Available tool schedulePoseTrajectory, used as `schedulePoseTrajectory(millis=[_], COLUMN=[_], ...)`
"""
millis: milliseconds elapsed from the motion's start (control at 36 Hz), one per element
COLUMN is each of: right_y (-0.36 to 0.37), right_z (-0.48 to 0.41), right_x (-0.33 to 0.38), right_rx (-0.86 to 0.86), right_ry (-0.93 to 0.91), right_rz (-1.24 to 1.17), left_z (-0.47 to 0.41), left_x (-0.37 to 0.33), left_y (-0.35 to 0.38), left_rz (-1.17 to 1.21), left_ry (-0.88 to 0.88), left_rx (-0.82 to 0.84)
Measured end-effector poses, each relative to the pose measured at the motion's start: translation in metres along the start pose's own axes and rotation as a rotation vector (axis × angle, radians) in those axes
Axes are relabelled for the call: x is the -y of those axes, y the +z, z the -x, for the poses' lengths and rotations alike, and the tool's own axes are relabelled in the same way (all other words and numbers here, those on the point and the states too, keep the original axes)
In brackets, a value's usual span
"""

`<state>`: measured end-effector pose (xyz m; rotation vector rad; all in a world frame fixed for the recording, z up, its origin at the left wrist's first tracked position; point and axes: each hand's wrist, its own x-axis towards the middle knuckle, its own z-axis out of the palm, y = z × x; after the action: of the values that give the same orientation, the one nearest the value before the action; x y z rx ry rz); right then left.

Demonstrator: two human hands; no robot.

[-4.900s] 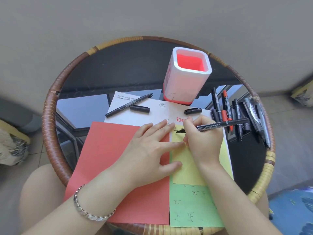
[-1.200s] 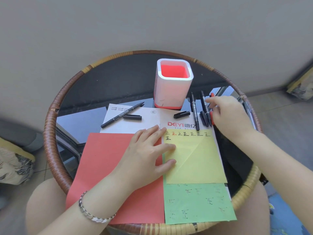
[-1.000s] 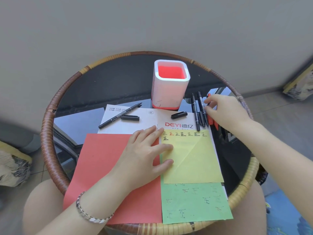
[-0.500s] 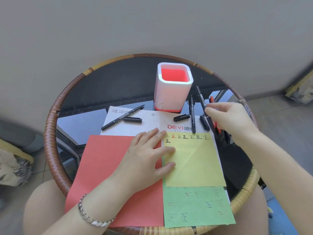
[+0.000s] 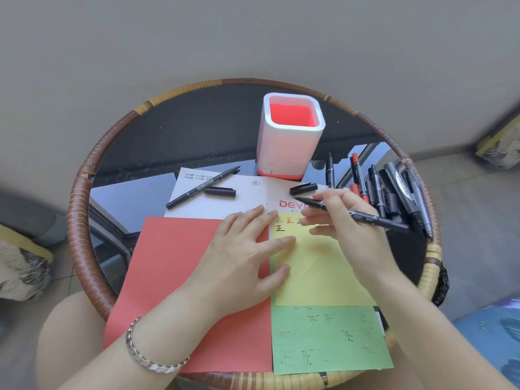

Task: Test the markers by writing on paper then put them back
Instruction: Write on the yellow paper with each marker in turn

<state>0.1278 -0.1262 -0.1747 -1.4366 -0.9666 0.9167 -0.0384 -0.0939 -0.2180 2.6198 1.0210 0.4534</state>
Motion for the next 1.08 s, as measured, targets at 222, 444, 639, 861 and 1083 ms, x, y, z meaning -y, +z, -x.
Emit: schedulePoseTrajectory(millis=[222,444,639,861,1083], right_y=[0.017,0.021,0.026,0.028,0.029], right_z=[-0.002,-0.011,-0.009,-0.009,-0.009], right_x=[-0.010,-0.020,-0.027,-0.029,-0.027], right_rx=[-0.177,-0.356,-0.370,-0.353,-0.354], right_ry=[0.005,-0.036,-0.062,-0.059,-0.069], right_rz=[0.054,0.180,0.229,0.263,0.282], left_z=[0.000,0.000,0.000,0.000,-0.001], left_x=[0.001,-0.001,-0.002,-0.002,-0.002], left_y=[0.001,0.000,-0.001,-0.001,-0.001], left_rz=[0.007,0.017,0.031,0.042,0.040], left_ry=[0.010,-0.018,-0.035,-0.034,-0.033], left_rx=[-0.008,0.017,0.040,0.025,0.025])
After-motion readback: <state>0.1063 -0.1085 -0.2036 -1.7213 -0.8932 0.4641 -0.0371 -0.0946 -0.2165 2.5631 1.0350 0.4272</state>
